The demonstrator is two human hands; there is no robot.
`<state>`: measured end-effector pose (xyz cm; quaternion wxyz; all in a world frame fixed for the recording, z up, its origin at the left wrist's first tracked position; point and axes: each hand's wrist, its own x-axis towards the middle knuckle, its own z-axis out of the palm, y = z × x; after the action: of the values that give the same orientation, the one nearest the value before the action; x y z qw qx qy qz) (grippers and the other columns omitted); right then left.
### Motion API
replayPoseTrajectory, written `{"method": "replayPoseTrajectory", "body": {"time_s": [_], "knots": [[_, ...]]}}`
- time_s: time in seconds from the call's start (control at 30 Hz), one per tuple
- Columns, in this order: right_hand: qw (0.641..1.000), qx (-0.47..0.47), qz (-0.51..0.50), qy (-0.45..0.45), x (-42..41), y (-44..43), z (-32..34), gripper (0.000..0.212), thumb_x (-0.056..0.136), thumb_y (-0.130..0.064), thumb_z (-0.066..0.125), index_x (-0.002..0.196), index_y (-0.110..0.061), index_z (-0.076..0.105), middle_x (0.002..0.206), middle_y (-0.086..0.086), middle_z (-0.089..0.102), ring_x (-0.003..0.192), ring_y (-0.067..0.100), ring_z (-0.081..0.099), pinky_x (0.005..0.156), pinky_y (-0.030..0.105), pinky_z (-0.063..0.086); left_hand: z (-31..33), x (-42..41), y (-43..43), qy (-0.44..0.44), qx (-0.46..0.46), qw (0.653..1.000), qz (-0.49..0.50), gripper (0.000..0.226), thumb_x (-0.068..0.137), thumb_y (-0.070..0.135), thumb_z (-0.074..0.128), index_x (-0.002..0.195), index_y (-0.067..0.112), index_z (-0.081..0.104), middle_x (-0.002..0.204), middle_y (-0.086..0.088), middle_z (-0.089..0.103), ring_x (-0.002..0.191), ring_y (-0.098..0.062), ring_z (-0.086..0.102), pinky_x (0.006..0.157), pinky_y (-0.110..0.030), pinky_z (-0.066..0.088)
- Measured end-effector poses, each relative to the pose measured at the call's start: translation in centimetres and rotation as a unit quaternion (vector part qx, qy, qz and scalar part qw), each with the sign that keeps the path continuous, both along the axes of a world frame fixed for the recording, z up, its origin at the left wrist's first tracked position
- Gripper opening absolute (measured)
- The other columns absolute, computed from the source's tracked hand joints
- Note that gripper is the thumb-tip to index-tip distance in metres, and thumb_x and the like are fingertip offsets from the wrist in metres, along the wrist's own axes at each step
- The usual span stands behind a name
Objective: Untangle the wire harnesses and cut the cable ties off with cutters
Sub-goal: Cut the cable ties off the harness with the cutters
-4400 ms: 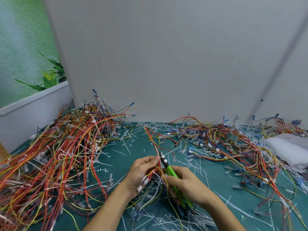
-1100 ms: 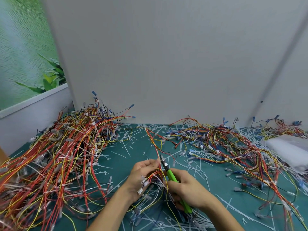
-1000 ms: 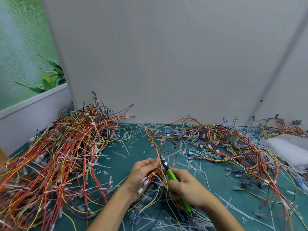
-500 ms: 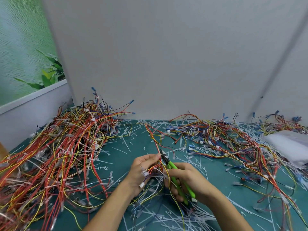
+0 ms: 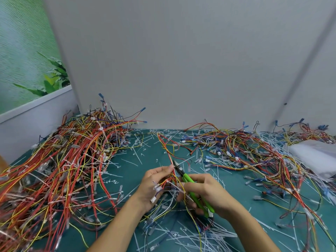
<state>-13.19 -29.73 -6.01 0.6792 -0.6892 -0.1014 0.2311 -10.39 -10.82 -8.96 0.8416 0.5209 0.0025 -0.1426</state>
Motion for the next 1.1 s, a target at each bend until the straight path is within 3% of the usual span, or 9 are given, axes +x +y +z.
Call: {"method": "replayPoseTrajectory", "body": {"time_s": [0.1,0.17,0.23,0.4,0.57,0.67,0.9,1.0,1.1], "knots": [[1.000,-0.022,0.019,-0.008,-0.15,-0.08,0.21,0.024,0.087,-0.024,0.074,0.095,-0.003,0.070,0.080,0.019,0.072,0.049,0.021,0.052,0.042,0.024,0.041,0.18,-0.06,-0.04,0.000,-0.005,1.000,-0.002,0.019,0.082,0.023,0.074,0.080,0.004,0.072,0.075,-0.015,0.069,0.061,-0.024,0.066,0.064,-0.034,0.058],[0.999,-0.032,0.026,-0.011,-0.15,-0.12,0.22,0.031,0.087,-0.024,0.073,0.099,0.004,0.065,0.087,0.024,0.072,0.053,0.023,0.057,0.044,0.025,0.044,0.20,-0.16,-0.02,-0.005,-0.013,1.000,-0.009,0.018,0.083,0.022,0.072,0.072,0.008,0.073,0.069,-0.012,0.068,0.057,-0.022,0.066,0.059,-0.032,0.057],[0.999,-0.034,0.027,-0.018,-0.08,-0.18,0.12,0.029,0.090,-0.021,0.072,0.101,0.005,0.063,0.096,0.028,0.071,0.056,0.024,0.058,0.045,0.025,0.046,0.23,-0.26,0.01,-0.008,-0.024,1.000,-0.016,0.019,0.085,0.020,0.071,0.072,0.007,0.073,0.068,-0.012,0.068,0.057,-0.022,0.066,0.058,-0.031,0.056],[0.998,-0.041,0.030,-0.037,-0.07,0.00,-0.27,0.007,0.093,-0.010,0.064,0.092,-0.007,0.071,0.083,0.029,0.067,0.049,0.023,0.048,0.043,0.024,0.040,0.33,-0.29,0.10,-0.008,-0.026,1.000,-0.015,0.017,0.085,0.019,0.070,0.077,0.005,0.073,0.070,-0.012,0.068,0.059,-0.021,0.065,0.059,-0.031,0.057],[0.998,-0.036,0.033,-0.039,0.17,-0.07,-0.38,0.013,0.095,-0.013,0.063,0.097,-0.001,0.068,0.092,0.042,0.061,0.050,0.022,0.044,0.042,0.023,0.038,0.29,-0.27,-0.05,-0.002,-0.026,1.000,-0.013,0.017,0.086,0.019,0.069,0.082,0.002,0.069,0.072,-0.014,0.067,0.059,-0.022,0.065,0.059,-0.032,0.057],[0.999,-0.019,0.036,-0.029,0.19,-0.02,-0.50,0.010,0.096,-0.013,0.063,0.093,-0.006,0.068,0.086,0.028,0.067,0.050,0.021,0.045,0.042,0.023,0.040,0.18,-0.24,-0.05,-0.003,-0.023,1.000,-0.014,0.018,0.086,0.020,0.069,0.083,0.001,0.070,0.074,-0.015,0.068,0.060,-0.023,0.065,0.060,-0.033,0.058],[0.997,0.005,0.078,-0.006,-0.12,-0.36,-0.01,0.022,0.091,-0.032,0.069,0.091,-0.011,0.064,0.084,0.021,0.066,0.052,0.025,0.054,0.045,0.025,0.045,-0.02,-0.25,-0.25,-0.009,-0.031,0.999,-0.018,0.020,0.087,0.022,0.069,0.082,0.002,0.072,0.072,-0.014,0.068,0.059,-0.022,0.066,0.060,-0.032,0.057],[0.997,-0.013,0.077,-0.021,-0.29,-0.18,0.10,0.018,0.096,-0.027,0.066,0.092,-0.009,0.063,0.067,0.015,0.059,0.046,0.023,0.051,0.044,0.024,0.044,-0.03,-0.24,-0.31,0.003,-0.021,1.000,-0.006,0.021,0.084,0.023,0.072,0.079,0.003,0.071,0.072,-0.016,0.067,0.057,-0.023,0.064,0.059,-0.032,0.056],[0.998,-0.028,0.040,-0.034,-0.31,0.24,-0.22,0.008,0.101,-0.016,0.062,0.094,-0.011,0.064,0.069,0.019,0.051,0.048,0.021,0.043,0.042,0.024,0.039,-0.19,-0.12,-0.33,0.011,-0.006,1.000,0.009,0.023,0.083,0.025,0.074,0.083,0.001,0.071,0.078,-0.021,0.067,0.062,-0.027,0.063,0.063,-0.035,0.055]]}}
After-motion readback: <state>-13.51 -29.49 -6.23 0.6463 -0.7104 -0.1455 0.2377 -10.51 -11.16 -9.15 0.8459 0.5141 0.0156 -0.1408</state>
